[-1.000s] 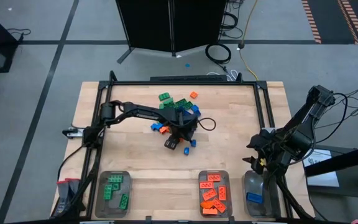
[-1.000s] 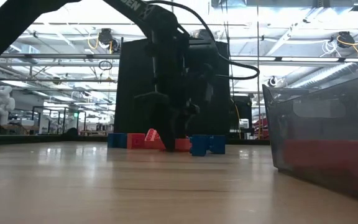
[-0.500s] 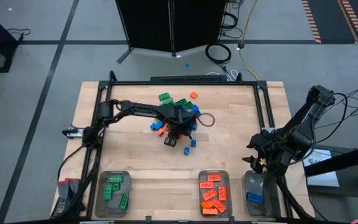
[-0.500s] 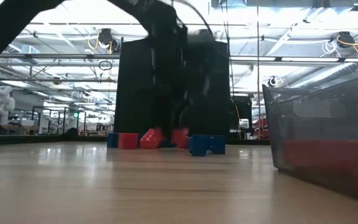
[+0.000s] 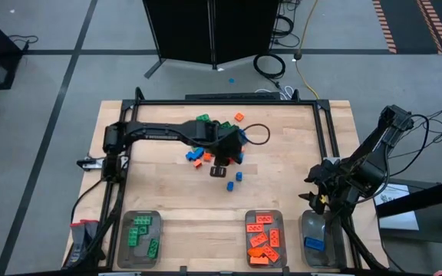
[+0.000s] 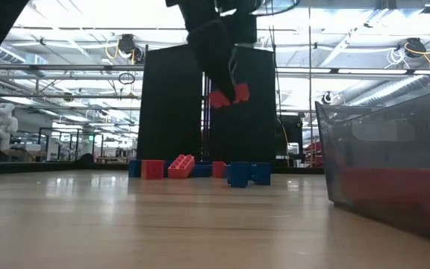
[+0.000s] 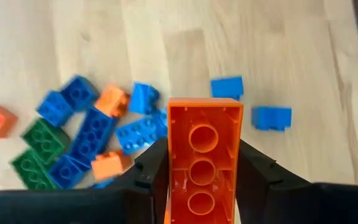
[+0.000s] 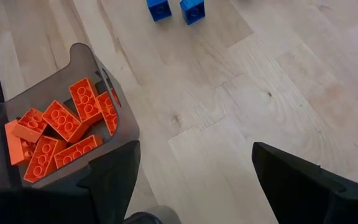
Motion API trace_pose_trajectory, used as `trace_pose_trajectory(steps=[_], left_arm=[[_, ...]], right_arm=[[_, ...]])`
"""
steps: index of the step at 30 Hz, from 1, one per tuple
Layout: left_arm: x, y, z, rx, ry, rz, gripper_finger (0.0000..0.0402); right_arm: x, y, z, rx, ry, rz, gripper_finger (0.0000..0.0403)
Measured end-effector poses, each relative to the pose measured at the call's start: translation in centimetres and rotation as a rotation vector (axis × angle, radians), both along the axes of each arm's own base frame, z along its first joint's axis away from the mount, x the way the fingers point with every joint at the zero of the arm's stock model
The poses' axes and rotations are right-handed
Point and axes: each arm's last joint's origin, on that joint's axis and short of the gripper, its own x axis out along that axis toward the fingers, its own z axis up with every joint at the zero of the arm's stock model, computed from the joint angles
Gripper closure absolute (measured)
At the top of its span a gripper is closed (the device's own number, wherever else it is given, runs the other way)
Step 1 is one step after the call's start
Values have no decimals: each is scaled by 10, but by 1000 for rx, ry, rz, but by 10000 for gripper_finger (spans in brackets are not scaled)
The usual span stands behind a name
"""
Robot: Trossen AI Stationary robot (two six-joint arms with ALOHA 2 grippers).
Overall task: Sort blocks
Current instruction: Put the orange game piece into the center black bin
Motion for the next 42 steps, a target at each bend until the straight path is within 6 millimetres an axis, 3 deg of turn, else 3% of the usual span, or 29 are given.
trace_pose_trajectory(steps=[12, 18, 30, 42], left_arm=[[2, -9, 5, -43, -31, 87, 283], [7, -37, 11, -80, -76, 86, 283], [23, -94, 47, -165, -369, 91, 283], [30, -123, 63, -231, -559, 66, 283]], right_arm=[[0, 0, 0, 0, 0, 0, 99], [0, 0, 0, 0, 0, 0, 99], [0, 0, 0, 0, 0, 1, 99], [1, 1, 0, 11, -8, 1, 99]])
